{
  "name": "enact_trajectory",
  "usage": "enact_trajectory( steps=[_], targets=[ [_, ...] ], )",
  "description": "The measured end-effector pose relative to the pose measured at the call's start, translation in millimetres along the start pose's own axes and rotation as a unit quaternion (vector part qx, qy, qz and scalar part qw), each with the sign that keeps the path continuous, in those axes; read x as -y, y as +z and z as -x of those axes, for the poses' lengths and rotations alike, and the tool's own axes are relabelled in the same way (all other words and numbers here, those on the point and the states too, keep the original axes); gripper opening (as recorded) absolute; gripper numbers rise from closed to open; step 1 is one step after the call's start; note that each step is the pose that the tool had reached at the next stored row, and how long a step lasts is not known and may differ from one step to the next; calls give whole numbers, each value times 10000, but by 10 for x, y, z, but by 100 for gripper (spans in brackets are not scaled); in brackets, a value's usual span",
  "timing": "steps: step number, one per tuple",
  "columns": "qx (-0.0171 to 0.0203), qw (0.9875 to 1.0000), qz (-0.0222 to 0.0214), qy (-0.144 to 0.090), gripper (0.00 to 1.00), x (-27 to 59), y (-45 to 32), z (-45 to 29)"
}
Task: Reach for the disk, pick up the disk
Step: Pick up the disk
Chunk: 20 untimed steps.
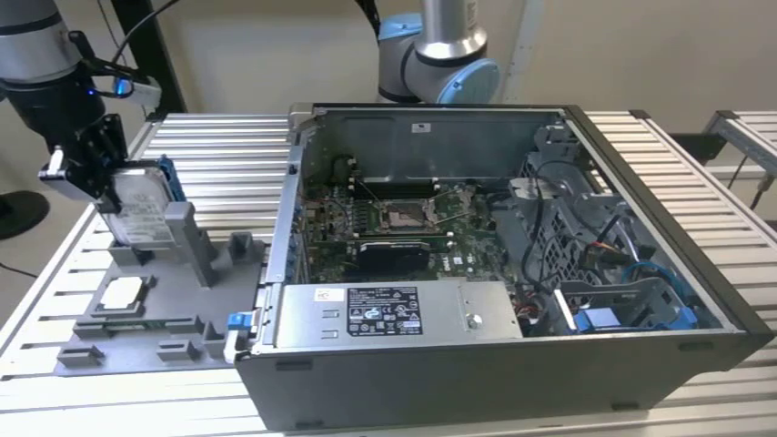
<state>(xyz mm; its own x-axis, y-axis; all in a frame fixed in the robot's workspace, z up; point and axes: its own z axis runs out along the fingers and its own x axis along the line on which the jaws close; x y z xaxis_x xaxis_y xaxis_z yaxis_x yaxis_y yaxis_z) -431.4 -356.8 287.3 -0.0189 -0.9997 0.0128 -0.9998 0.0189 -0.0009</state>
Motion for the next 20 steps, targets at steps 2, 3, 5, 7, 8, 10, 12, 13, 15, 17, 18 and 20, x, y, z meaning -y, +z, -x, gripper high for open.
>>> enact_trajectory(
  steps=[2,3,5,7,8,10,12,13,15,17,18,20],
  targets=[
    [0,10000,0,0,0,0,-36,-1],
    [0,10000,0,0,0,0,-55,-1],
    [0,10000,1,0,0,0,-91,-1],
    [0,10000,0,0,0,0,-127,-2],
    [0,10000,0,0,0,0,-146,-2],
    [0,10000,1,0,0,0,-184,-2],
    [-1,10000,1,0,0,0,-216,-3],
    [0,10000,0,0,0,0,-232,-3],
    [0,10000,0,0,0,0,-263,-4],
    [0,10000,0,0,0,0,-294,-4],
    [0,10000,0,0,0,0,-310,-4],
    [0,10000,1,0,0,0,-343,-5]
  ],
)
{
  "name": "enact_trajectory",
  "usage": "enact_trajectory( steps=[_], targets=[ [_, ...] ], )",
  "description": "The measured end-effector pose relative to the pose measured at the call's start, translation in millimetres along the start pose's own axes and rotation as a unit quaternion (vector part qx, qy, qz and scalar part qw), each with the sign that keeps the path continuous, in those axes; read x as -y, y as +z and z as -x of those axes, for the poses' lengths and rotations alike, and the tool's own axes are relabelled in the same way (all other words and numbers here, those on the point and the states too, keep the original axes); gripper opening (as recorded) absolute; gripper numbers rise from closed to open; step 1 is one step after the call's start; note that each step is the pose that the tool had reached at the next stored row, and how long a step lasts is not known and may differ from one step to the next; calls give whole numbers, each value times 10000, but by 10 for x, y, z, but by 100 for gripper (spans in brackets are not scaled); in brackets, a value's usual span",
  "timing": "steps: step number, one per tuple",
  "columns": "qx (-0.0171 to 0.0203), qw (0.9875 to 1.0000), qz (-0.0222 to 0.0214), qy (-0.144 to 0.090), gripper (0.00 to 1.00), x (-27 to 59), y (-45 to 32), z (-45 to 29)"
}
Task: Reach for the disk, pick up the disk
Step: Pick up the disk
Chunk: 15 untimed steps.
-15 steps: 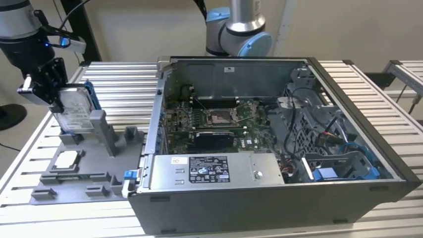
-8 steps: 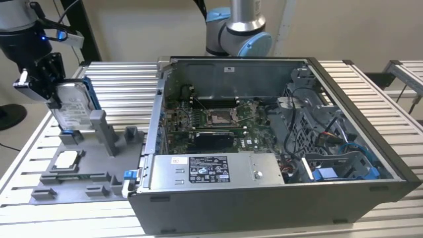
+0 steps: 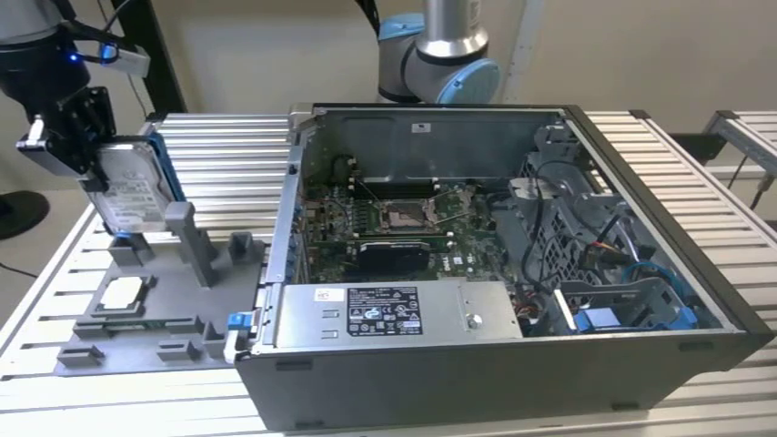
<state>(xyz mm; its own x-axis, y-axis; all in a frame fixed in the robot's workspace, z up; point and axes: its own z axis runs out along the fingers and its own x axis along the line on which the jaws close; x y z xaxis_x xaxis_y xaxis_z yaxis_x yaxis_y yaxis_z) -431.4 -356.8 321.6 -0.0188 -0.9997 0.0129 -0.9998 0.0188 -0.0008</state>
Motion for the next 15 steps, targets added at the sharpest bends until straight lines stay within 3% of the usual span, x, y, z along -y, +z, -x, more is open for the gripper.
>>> enact_trajectory(
  steps=[15],
  targets=[
    [0,10000,-1,0,0,0,-289,-4]
  ],
)
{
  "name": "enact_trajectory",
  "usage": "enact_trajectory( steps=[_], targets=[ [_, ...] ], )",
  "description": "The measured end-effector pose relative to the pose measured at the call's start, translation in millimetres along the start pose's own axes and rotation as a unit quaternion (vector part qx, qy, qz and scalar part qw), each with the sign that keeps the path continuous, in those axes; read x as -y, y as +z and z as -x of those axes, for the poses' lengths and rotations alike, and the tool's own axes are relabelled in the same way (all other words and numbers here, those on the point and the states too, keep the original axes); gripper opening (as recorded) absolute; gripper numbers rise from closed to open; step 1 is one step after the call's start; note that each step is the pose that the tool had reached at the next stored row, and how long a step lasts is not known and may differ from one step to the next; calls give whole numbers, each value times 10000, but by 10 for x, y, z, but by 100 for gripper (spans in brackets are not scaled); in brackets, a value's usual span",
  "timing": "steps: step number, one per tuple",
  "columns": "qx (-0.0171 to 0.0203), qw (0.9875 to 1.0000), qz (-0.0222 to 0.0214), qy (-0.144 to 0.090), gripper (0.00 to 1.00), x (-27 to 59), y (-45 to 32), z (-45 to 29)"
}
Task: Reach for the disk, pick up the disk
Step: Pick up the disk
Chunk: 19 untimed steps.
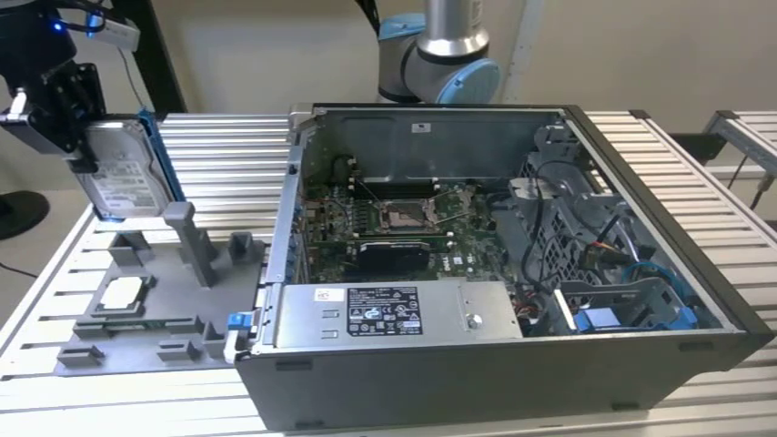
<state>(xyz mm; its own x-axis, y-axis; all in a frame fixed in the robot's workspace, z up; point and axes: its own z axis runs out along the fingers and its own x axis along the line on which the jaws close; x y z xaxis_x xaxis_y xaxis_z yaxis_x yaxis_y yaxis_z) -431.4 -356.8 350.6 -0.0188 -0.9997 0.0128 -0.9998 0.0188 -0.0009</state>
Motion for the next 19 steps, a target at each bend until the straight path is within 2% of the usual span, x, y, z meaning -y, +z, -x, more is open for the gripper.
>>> enact_trajectory(
  steps=[7,11,19],
  targets=[
    [4,10000,1,-1,0,0,-188,-3],
    [38,10000,2,0,0,0,-301,-4],
    [78,10000,2,0,0,1,-572,-7]
  ],
)
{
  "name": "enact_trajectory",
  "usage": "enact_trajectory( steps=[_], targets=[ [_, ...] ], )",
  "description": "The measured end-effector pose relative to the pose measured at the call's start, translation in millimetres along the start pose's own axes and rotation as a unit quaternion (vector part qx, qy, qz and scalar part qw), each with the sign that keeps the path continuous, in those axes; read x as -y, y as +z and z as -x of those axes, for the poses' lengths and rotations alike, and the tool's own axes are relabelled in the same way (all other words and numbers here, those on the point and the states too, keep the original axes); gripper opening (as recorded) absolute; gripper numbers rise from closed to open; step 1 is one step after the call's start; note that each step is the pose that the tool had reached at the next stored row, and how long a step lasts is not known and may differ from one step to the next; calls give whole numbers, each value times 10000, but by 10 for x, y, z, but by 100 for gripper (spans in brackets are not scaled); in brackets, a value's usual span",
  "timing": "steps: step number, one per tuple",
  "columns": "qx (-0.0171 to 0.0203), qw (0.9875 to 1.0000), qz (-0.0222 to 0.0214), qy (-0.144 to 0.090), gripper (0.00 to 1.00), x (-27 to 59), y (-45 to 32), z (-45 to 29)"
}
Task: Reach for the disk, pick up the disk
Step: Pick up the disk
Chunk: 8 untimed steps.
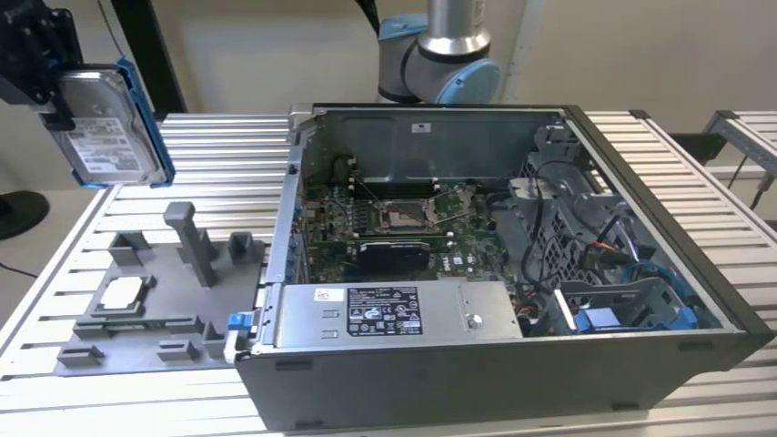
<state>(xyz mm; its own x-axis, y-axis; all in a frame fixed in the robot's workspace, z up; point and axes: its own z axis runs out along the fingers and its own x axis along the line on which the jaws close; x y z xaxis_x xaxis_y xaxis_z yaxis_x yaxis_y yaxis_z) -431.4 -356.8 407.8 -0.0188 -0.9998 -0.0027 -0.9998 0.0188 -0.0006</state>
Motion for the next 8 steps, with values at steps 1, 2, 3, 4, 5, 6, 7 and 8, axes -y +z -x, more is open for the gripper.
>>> enact_trajectory(
  steps=[1,2,3,4,5,6,7,8],
  targets=[
    [1,10000,0,0,0,0,-33,0],
    [1,10000,0,0,0,0,-61,0],
    [1,10000,1,0,0,0,-87,0],
    [1,10000,0,1,0,0,-113,0],
    [2,10000,0,0,0,0,-140,0],
    [1,10000,0,0,0,0,-171,1],
    [1,10000,1,0,0,0,-204,0],
    [1,10000,0,0,0,0,-238,1]
  ],
)
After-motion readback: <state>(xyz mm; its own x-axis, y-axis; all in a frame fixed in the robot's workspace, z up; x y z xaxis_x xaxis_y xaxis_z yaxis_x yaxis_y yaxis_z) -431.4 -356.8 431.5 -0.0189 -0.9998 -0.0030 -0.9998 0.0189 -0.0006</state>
